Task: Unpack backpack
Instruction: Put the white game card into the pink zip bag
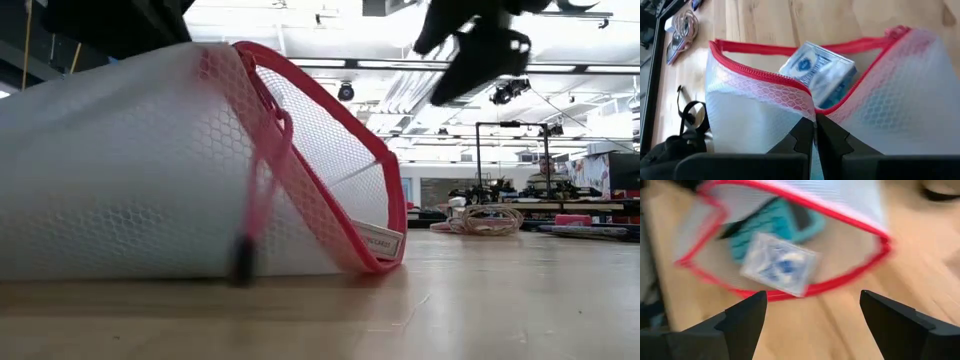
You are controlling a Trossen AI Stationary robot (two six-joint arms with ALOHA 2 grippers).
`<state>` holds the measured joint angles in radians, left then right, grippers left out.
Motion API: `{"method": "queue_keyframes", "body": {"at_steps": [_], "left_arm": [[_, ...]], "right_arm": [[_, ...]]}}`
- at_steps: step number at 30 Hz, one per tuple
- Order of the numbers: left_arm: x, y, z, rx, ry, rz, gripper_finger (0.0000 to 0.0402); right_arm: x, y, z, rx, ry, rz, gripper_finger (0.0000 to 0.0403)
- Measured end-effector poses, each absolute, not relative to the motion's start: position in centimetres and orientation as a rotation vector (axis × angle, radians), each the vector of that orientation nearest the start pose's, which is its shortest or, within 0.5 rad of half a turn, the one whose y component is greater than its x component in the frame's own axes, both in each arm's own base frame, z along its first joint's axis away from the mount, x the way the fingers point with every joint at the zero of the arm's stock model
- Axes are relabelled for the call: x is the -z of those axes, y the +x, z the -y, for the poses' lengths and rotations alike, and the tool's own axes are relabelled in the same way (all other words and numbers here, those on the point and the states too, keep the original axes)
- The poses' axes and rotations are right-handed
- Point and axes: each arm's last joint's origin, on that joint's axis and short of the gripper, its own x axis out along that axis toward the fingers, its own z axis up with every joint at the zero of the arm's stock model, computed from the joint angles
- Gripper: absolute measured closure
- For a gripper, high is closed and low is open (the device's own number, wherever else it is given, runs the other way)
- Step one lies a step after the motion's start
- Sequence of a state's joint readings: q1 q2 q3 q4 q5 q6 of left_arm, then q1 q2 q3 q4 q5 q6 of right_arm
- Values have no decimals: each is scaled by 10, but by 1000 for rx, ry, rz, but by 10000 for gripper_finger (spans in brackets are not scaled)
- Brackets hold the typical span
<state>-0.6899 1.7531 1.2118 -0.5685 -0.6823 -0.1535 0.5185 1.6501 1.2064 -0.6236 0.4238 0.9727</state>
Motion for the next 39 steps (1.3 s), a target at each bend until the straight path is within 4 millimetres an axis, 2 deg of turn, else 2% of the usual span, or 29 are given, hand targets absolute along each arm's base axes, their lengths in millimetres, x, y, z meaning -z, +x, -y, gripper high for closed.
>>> {"method": "queue_keyframes", "body": {"at_steps": [2,4,10,15,18,20,23,26,30,33,39], "left_arm": [[-208,281,207,-63,557,-847,402],[-208,282,207,-66,555,-846,402],[-208,282,206,-80,533,-844,402],[-208,282,206,-80,531,-843,402],[-208,282,206,-81,531,-844,402],[-208,283,206,-81,529,-845,402],[-208,283,206,-80,528,-844,402],[-208,283,206,-81,523,-841,402],[-208,283,206,-80,522,-840,402],[-208,283,206,-83,515,-839,402],[-208,282,208,-78,519,-838,402]], "right_arm": [[-228,295,-158,357,410,-916,96],[-220,301,-163,264,386,-953,96],[-175,333,-174,-2,332,-1015,104],[-140,347,-163,12,336,-1106,131],[-129,355,-157,15,334,-1096,146],[-125,363,-154,26,322,-1030,152],[-126,378,-145,170,270,-836,155],[-135,390,-144,165,246,-677,156],[-137,390,-145,151,273,-679,156],[-147,387,-148,147,282,-664,156],[-172,366,-158,176,223,-698,156]]}}
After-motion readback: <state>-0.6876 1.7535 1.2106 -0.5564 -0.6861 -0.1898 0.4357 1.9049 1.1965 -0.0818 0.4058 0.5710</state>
